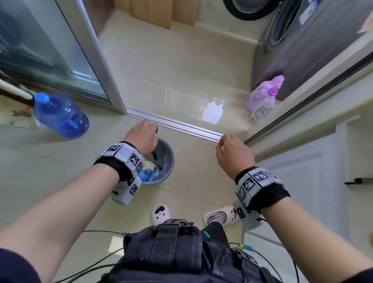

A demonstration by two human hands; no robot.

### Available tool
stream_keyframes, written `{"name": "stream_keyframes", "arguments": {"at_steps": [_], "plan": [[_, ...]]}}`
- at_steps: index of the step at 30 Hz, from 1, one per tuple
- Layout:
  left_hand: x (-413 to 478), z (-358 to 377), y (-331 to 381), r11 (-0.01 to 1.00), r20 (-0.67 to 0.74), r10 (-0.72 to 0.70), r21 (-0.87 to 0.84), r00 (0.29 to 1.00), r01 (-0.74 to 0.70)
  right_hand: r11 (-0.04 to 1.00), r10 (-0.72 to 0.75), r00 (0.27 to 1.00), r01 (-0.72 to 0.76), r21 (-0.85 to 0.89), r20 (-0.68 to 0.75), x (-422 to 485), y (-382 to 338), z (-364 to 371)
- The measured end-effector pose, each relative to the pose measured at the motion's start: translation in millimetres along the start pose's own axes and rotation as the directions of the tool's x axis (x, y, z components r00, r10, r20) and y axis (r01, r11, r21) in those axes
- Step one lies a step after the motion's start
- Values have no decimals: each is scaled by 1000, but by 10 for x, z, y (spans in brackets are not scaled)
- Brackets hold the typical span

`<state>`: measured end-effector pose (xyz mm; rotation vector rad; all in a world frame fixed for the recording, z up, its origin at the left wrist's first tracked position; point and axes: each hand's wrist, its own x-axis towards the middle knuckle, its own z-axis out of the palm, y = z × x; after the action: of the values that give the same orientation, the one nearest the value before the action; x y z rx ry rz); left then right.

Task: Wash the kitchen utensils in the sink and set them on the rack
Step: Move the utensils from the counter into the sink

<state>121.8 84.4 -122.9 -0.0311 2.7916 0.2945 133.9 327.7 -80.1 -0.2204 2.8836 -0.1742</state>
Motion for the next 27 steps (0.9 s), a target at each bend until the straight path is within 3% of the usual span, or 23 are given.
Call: {"name": "stream_keyframes", "arguments": {"at_steps": [9,21,27], "plan": [[-29,56,640,966,-56,258,36,964,-257,982,181,981,-177,66,-64,-333,551,71],[-139,-120,1375,972,-142,231,86,963,-220,932,279,960,-261,249,-36,-199,1484,18],[53,-89,1921,973,-206,220,120,954,-198,945,265,964,-262,193,10,-149,1921,-83]]}}
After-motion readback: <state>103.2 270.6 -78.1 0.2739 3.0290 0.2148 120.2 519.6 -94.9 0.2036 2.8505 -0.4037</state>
